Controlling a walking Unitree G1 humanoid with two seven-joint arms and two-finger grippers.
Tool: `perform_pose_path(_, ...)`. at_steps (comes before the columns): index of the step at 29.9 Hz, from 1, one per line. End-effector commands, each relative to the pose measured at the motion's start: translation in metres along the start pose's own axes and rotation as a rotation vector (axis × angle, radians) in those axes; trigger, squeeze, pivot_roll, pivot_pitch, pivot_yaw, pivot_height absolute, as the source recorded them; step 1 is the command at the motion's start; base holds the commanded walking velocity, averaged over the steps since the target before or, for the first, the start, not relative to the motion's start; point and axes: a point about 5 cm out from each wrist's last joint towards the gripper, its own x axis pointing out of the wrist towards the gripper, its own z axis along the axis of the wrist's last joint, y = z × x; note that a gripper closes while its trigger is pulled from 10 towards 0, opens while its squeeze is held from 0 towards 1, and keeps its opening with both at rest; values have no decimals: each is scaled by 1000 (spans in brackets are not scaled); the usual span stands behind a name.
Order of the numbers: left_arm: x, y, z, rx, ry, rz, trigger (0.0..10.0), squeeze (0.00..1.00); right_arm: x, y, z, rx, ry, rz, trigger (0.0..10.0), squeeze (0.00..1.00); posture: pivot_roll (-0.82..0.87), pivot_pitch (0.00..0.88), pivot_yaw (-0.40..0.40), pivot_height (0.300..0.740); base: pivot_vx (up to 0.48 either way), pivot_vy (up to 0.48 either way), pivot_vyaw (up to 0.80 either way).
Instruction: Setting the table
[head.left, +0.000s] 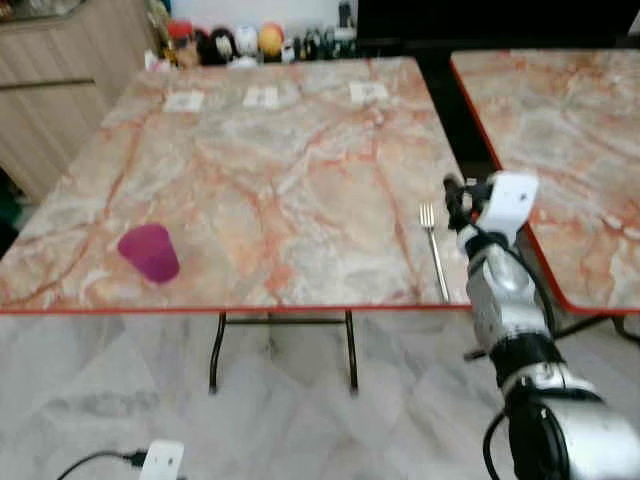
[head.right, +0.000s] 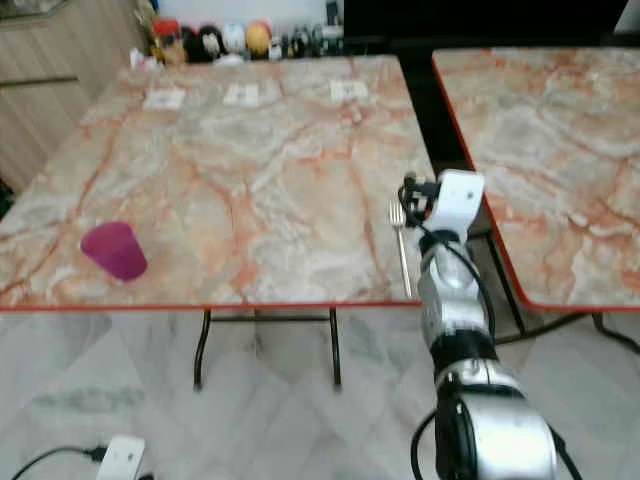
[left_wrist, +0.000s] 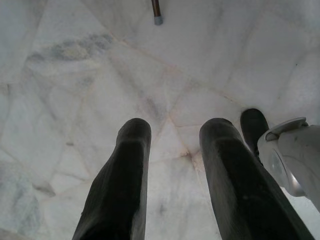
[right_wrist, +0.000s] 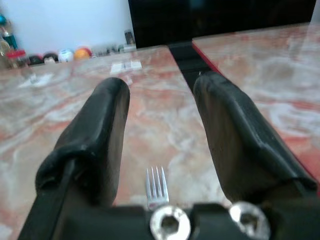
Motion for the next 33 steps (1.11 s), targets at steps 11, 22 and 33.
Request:
perform_pose_path(11, -1, 3, -3, -18, 12, 7, 10000, 0, -56, -15, -17, -84, -57, -44, 10000, 0, -62, 40, 45, 740, 0, 0, 0)
perform_pose_path(22, 3, 3, 8, -8, -7, 3, 10000, 0, -65, -5, -16, -69, -49, -22, 10000, 0, -70, 0, 50, 740, 0, 0, 0)
perform_pose_path(33, 2, 2, 6, -9, -5, 8, 10000, 0, -64, 4, -17, -55, -28, 29, 10000, 0, -56, 0, 40, 740, 153, 0, 0)
